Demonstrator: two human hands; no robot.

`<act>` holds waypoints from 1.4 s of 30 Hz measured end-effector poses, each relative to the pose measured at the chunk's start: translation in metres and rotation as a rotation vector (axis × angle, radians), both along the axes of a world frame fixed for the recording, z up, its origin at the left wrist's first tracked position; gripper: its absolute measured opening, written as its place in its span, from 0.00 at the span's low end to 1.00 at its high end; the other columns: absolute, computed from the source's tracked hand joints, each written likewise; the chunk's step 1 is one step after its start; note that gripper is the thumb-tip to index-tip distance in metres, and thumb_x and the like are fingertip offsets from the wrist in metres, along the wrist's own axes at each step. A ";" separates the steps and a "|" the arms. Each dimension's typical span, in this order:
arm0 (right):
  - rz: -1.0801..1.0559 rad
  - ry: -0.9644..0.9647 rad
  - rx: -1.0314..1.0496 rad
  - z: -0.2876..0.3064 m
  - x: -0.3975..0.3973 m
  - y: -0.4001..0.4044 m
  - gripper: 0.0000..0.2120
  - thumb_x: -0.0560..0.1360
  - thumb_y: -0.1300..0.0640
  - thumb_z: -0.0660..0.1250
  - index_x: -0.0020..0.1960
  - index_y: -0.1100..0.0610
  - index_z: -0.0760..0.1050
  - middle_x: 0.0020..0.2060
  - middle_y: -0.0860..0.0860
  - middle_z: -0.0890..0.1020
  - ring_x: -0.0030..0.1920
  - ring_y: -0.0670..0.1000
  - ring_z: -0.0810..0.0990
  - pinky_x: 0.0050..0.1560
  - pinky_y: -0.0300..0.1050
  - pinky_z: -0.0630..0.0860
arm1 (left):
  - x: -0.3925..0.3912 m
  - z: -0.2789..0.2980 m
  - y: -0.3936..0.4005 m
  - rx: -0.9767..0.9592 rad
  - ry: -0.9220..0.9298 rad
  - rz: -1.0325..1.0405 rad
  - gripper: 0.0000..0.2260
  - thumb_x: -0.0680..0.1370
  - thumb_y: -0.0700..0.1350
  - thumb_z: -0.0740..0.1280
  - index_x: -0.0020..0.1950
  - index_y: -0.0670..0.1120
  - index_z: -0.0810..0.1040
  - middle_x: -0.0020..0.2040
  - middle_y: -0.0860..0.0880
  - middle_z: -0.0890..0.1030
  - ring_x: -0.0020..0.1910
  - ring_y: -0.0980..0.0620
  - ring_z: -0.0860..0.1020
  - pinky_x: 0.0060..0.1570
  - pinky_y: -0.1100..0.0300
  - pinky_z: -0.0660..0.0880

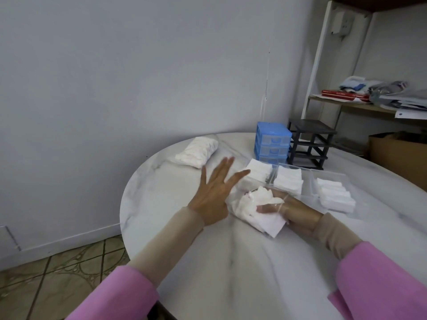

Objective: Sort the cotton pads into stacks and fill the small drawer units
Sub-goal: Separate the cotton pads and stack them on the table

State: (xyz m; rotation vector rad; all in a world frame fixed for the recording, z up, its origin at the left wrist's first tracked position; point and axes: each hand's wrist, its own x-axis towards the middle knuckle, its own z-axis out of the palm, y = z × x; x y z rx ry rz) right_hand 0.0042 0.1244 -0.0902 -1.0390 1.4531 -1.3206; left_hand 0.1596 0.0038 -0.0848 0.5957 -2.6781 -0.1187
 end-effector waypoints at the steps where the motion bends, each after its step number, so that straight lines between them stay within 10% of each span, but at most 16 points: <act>1: -0.005 0.012 -0.010 0.000 0.000 -0.001 0.15 0.70 0.72 0.67 0.54 0.59 0.76 0.43 0.53 0.83 0.40 0.48 0.81 0.37 0.37 0.77 | -0.002 0.001 0.004 -0.015 -0.048 -0.059 0.44 0.66 0.31 0.60 0.76 0.57 0.47 0.77 0.52 0.41 0.75 0.56 0.37 0.70 0.44 0.35; 9: -0.005 0.028 -0.019 -0.001 -0.005 0.004 0.15 0.71 0.69 0.67 0.56 0.60 0.75 0.45 0.53 0.83 0.41 0.47 0.81 0.38 0.37 0.77 | -0.008 -0.002 -0.001 -0.029 -0.040 -0.055 0.31 0.70 0.30 0.58 0.70 0.52 0.65 0.71 0.53 0.64 0.75 0.55 0.52 0.73 0.46 0.41; 21: -0.036 0.197 0.014 0.011 -0.026 0.047 0.11 0.70 0.66 0.71 0.50 0.59 0.76 0.44 0.52 0.82 0.42 0.46 0.81 0.43 0.37 0.78 | -0.002 0.018 -0.002 -0.059 -0.239 0.141 0.39 0.72 0.27 0.56 0.77 0.49 0.45 0.77 0.51 0.50 0.76 0.55 0.43 0.71 0.46 0.36; 26: -0.095 0.099 0.035 0.012 -0.038 0.059 0.15 0.69 0.51 0.67 0.51 0.59 0.77 0.45 0.54 0.84 0.42 0.48 0.81 0.42 0.38 0.77 | -0.016 0.026 0.013 -0.016 -0.072 0.024 0.36 0.69 0.26 0.56 0.74 0.49 0.58 0.73 0.48 0.62 0.74 0.52 0.55 0.73 0.52 0.43; 31: -0.204 0.152 0.005 0.016 -0.049 0.067 0.08 0.74 0.69 0.64 0.49 0.58 0.75 0.45 0.54 0.82 0.41 0.46 0.81 0.41 0.35 0.77 | -0.040 0.025 0.031 0.163 0.143 -0.113 0.30 0.68 0.26 0.54 0.66 0.46 0.72 0.64 0.45 0.75 0.64 0.46 0.71 0.61 0.59 0.66; 39: -0.239 0.094 -0.073 0.019 -0.058 0.073 0.11 0.79 0.58 0.59 0.56 0.57 0.78 0.49 0.50 0.81 0.48 0.47 0.78 0.49 0.40 0.73 | -0.076 0.022 0.059 0.317 0.201 -0.250 0.20 0.73 0.29 0.56 0.60 0.42 0.76 0.59 0.45 0.79 0.59 0.50 0.74 0.53 0.71 0.66; 42: -0.232 0.192 -0.087 0.020 -0.063 0.073 0.14 0.76 0.70 0.59 0.55 0.58 0.78 0.47 0.49 0.81 0.44 0.44 0.79 0.44 0.36 0.76 | -0.087 0.022 0.065 0.451 0.263 -0.248 0.18 0.75 0.28 0.54 0.60 0.40 0.75 0.51 0.46 0.78 0.51 0.52 0.75 0.45 0.79 0.65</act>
